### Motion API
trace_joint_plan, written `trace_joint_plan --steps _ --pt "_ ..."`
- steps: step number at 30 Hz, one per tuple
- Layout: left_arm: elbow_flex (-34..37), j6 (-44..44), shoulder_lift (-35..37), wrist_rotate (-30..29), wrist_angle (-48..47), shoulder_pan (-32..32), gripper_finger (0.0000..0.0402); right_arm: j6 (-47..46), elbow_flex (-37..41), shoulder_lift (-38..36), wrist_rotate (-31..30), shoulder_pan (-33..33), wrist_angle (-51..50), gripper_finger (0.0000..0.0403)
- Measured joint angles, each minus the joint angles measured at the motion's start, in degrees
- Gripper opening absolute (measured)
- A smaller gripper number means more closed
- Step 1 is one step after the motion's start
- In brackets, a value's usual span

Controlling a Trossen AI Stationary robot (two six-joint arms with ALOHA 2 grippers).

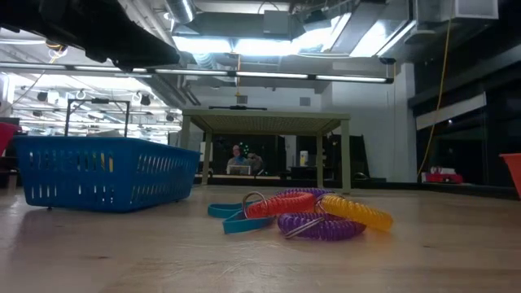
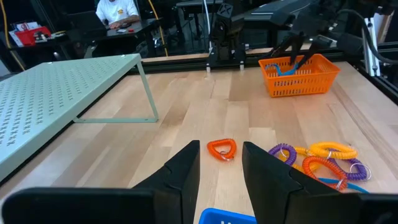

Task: Pick & Place Office Desk Supplies
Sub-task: Put the blue rubber band into the orange bin

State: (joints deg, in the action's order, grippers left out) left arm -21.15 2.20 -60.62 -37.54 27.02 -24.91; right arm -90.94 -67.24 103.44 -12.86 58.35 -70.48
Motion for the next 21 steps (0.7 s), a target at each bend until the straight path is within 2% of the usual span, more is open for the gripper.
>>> trace_joint_plan --steps 6,10,16,21 --pt "0.00 0.00 0.00 0.11 0.10 0.00 0.0118 -0.07 -0.59 0.00 -3.22 -0.12 -0.02 0.0181" --pt "0.00 -0.26 0.00 0.22 0.48 0.00 0.0118 1.27 -2.40 0.00 -6.64 -0.67 -0.04 0.0220" --pt "0.00 -0.97 -0.02 2.18 1.53 0.09 0.0118 1.41 -5.43 -0.02 -8.17 -1.25 -2.44 0.0241" --pt "0.00 -1.09 -0.01 2.86 1.49 0.09 0.0118 -0.94 -5.53 -0.02 -6.48 -1.25 -4.05 0.0242"
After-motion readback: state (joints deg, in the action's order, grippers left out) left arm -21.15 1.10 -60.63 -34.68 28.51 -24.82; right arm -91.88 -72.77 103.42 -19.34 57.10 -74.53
